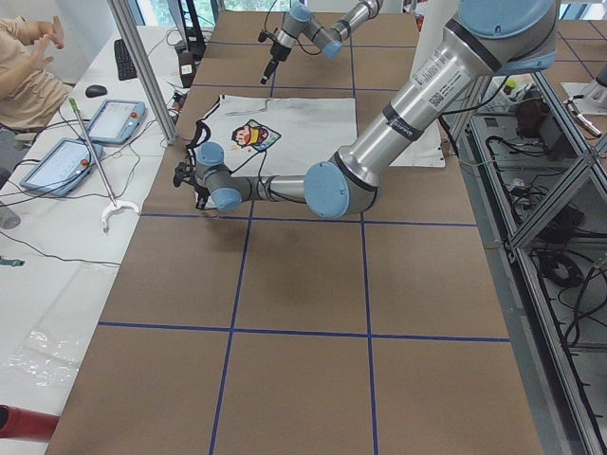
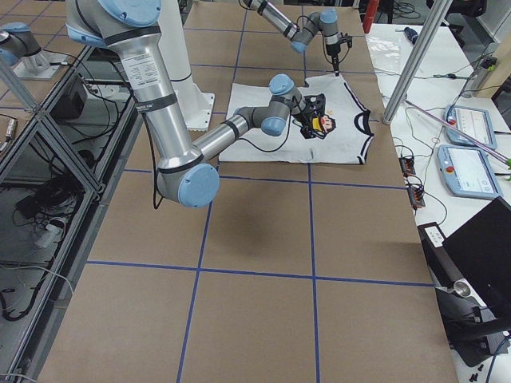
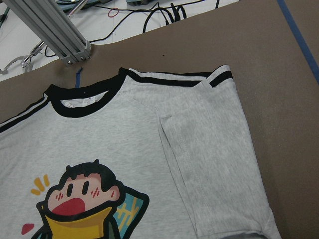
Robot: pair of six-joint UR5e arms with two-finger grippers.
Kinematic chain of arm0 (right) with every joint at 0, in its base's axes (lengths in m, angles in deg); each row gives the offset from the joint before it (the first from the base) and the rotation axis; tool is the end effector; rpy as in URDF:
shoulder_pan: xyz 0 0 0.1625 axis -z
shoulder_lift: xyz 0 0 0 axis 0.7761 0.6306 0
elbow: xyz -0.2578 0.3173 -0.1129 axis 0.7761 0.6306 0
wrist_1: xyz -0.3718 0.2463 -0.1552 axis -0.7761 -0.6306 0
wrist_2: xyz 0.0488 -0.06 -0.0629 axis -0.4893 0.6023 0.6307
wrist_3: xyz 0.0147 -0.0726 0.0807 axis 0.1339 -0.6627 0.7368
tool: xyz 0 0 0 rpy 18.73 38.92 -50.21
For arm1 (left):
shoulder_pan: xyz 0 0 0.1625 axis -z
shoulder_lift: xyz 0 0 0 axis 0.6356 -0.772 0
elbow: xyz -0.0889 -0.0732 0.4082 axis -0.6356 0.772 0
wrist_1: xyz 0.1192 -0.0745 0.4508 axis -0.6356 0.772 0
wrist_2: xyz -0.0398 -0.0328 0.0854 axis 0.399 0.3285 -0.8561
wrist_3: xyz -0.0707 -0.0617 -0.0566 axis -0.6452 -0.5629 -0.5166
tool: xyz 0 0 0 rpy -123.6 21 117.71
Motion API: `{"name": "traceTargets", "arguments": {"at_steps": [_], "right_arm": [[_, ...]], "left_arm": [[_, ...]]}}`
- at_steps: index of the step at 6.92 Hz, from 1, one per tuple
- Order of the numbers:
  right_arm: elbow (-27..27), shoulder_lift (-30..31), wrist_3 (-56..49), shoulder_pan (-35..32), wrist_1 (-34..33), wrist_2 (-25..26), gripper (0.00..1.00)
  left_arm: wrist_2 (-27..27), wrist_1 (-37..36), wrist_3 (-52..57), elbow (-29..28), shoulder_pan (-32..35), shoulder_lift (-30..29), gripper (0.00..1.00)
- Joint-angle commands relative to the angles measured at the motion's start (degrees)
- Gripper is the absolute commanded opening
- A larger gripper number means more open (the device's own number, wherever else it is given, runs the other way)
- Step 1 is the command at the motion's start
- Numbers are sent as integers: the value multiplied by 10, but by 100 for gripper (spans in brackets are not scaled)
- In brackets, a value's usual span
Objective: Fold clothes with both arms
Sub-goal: 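Fold the sleeve nearest the left gripper inward while the right arm withdraws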
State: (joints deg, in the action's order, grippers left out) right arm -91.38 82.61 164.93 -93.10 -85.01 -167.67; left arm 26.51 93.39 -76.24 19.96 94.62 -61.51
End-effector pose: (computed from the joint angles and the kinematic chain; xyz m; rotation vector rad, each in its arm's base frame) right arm -0.4388 -0.5622 0.2917 0.4563 -1.0430 0.3717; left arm 0.4403 -0.7844 0.4594 0.3879 0.9282 -0.0738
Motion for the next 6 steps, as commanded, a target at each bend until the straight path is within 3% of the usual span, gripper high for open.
{"name": "traceTargets", "arguments": {"at_steps": [1,2,4,6], "right_arm": [[0,1,0,2,0,1,100],[1,1,0,3,0,2,100],[-1,0,0,3,0,2,100],[2,-2,-1,3,-1,2,100]], "left_arm": [[-11,5,0,-4,-7,-3,0],[-9,5,0,6,-7,-4,0],[-5,-1,-70,100,-7,-13,0],[-11,-25,-174,140,-60,-23,0]]}}
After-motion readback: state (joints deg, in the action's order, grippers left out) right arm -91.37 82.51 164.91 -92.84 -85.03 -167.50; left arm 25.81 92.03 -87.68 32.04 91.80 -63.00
